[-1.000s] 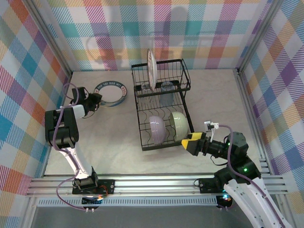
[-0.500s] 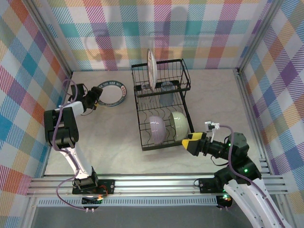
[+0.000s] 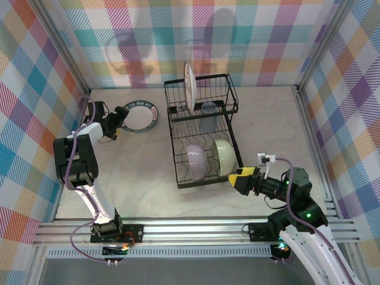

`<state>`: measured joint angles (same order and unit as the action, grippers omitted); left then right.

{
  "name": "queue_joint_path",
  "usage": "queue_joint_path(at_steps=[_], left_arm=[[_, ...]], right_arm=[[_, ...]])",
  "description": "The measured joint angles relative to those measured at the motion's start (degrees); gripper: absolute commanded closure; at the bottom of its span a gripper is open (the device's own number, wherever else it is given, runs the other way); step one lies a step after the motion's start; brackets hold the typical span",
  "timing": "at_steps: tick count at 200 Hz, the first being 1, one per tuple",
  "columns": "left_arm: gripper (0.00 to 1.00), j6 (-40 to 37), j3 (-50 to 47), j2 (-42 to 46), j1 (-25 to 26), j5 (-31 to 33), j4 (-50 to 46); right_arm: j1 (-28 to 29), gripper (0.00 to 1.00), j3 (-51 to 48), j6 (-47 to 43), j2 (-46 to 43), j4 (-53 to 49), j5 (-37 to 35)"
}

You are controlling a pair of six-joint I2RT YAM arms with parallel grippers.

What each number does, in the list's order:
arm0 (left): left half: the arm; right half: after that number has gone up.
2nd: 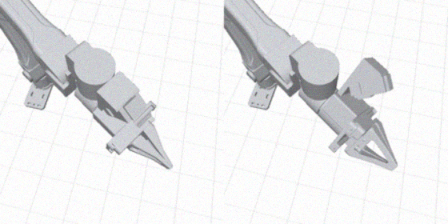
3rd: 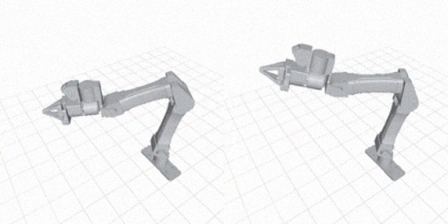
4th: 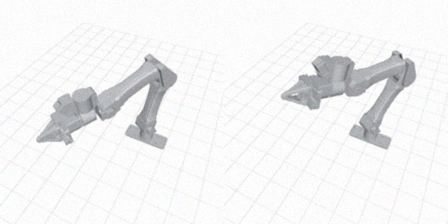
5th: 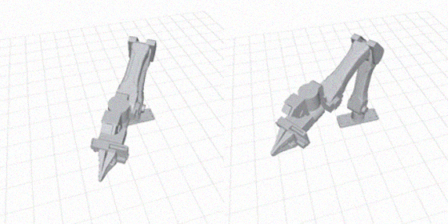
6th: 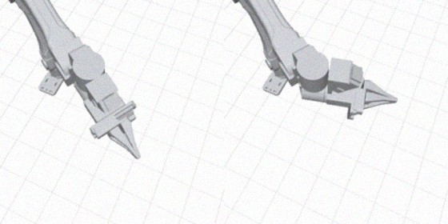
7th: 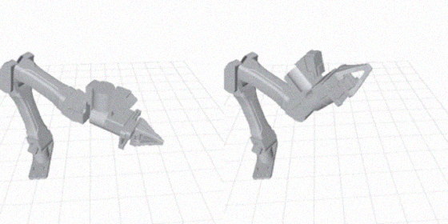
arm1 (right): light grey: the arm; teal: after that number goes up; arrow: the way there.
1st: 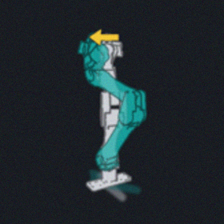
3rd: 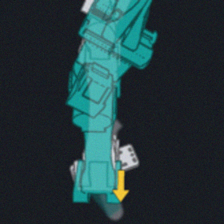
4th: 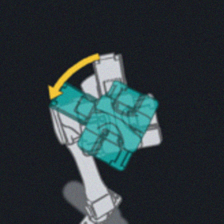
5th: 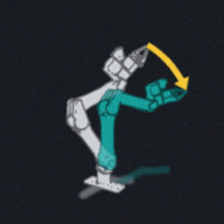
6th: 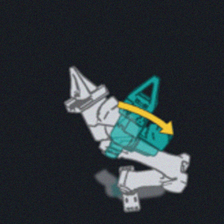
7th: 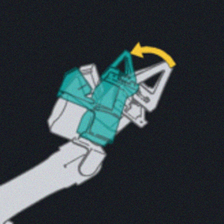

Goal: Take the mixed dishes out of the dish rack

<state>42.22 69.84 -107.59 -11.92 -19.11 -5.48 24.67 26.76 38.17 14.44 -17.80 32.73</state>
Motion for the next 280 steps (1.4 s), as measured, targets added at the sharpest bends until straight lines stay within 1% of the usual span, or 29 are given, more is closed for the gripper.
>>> queue_joint_path(at_steps=[43, 106, 129, 155, 201, 222, 253, 280], left_arm=[[0.0, -3.1, 3.78, 0.28, 0.0, 3.19, -7.91], [0.0, -5.88, 4.31, 3.69, 0.0, 8.09, -17.27], [0.0, -6.1, 4.55, 6.25, 0.0, 9.64, -20.39], [0.0, -6.01, 4.46, 9.92, 0.0, 9.84, -22.21], [0.0, -4.72, 0.31, 20.5, 0.98, 8.59, -22.32], [0.0, -4.5, -1.18, 25.27, 3.8, 7.5, -22.58], [0.0, -5.68, -2.58, 33.27, 11.5, 5.07, -23.32], [0.0, -7.54, -4.46, 41.68, 17.03, 2.99, -24.44]], right_arm=[[0.0, 0.01, 0.0, 0.0, -0.2, -0.39, -0.79], [0.0, 0.01, 0.02, -0.02, -0.42, -1.7, -2.14], [0.0, 0.01, 0.07, -0.07, -0.42, -2.03, -2.58], [0.0, 0.01, 0.96, -0.39, -0.39, -2.91, -3.17], [0.0, 0.01, 3.69, -1.53, 1.92, -2.93, -3.37], [0.0, 0.01, 5.53, -1.86, 4.31, -2.91, -3.61], [0.0, 0.01, 9.16, -3.15, 8.55, -3.3, -5.14], [0.0, 0.01, 13.44, -4.39, 14.12, -3.41, -6.93]])
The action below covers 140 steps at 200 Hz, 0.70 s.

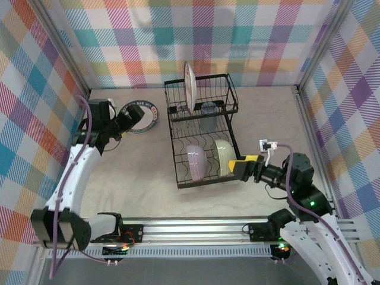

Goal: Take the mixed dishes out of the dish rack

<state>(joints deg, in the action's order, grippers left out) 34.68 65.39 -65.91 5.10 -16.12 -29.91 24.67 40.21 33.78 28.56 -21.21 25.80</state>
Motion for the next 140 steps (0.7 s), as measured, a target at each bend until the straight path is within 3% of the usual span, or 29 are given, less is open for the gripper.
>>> queue_joint_path(at_steps=[66, 140], left_arm=[[0.0, -5.05, -11.19, 20.28, 1.75, -8.68, -3.02], [0.0, -7.98, -22.93, 33.0, 1.9, -18.6, -3.08]], right_arm=[[0.02, 0.01, 12.61, -2.1, 16.04, -0.31, -4.46], [2.97, 0.0, 31.95, -5.9, 33.77, -2.54, -11.17]])
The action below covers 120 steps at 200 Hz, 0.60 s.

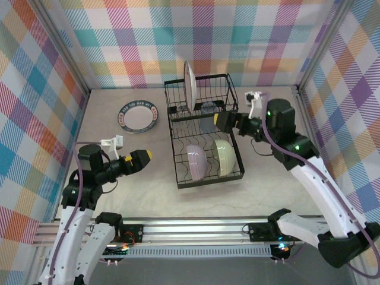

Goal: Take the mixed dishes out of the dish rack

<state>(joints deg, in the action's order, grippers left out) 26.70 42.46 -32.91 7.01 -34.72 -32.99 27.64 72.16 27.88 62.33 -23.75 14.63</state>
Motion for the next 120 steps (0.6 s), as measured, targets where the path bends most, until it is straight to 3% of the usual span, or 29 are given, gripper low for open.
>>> queue_joint_path(at_steps=[120], left_arm=[[0.0, -0.52, -3.61, 3.89, 0.02, -3.06, 3.3]], right_arm=[[14.38, 0.09, 29.38, -10.32, 22.99, -11.43, -25.35]])
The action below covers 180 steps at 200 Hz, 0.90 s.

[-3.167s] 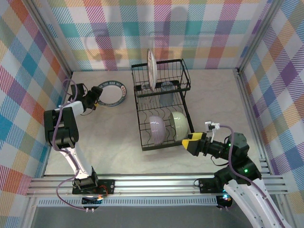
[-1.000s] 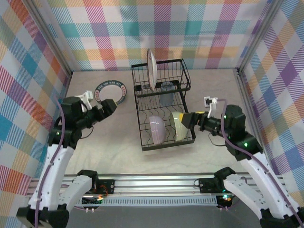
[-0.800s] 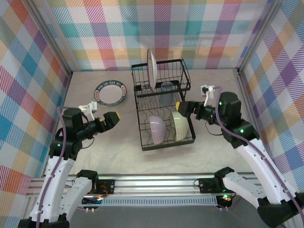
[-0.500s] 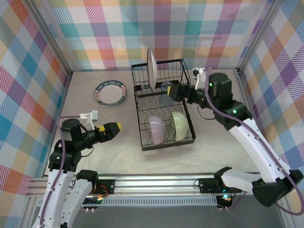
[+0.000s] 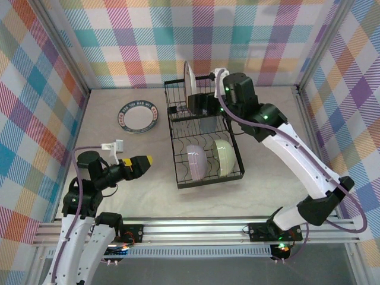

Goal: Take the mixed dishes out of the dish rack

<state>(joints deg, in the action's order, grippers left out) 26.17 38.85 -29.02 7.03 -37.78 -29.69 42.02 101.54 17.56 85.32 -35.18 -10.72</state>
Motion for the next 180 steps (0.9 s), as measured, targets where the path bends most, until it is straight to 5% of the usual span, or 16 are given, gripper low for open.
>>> queue_joint_path(at_steps=[61, 96, 180], left_arm=[[0.04, 0.48, -0.11, -2.84, 1.7, 1.51, -0.11], [0.35, 5.44, -3.23, -6.08, 3.93, 6.93, 1.46], [0.74, 14.05, -9.88, -22.47, 14.16, 17.84, 12.72]], right_arm=[[4.76, 0.21, 8.87, -4.74, 9.4, -1.42, -12.59], [5.99, 0.25, 9.62, -6.08, 12.24, -1.6, -16.9], [6.4, 0.3, 11.89, -7.63, 13.88, -1.36, -21.73]])
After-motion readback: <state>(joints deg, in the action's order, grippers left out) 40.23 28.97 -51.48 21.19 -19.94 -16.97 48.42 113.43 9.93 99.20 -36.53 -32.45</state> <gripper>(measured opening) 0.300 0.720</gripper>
